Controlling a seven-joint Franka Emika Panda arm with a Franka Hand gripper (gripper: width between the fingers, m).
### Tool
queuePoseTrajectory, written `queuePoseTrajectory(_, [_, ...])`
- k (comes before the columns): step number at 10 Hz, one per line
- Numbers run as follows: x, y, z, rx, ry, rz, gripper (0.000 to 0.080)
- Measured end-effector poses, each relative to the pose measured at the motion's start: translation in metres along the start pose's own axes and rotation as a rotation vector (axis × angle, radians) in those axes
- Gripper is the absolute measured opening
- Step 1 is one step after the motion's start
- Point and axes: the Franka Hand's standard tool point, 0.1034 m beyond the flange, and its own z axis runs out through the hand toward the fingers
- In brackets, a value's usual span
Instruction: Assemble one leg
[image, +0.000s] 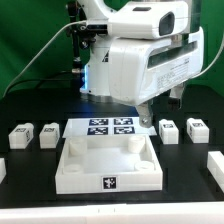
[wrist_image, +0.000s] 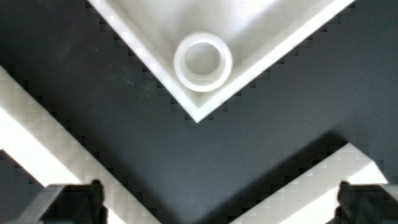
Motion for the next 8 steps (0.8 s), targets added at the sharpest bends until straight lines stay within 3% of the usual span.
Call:
queuePoseTrajectory(4, [0.0, 0.0, 0.0, 0.0, 0.0, -0.044, 0.065])
queuePoseTrajectory(7, [-0.024, -0.029, 0.01, -0.001, -0.004, -0.298, 0.065])
queuePoseTrajectory(8, [-0.034, -0.034, 0.012, -0.02, -0.003, -0.467, 0.065])
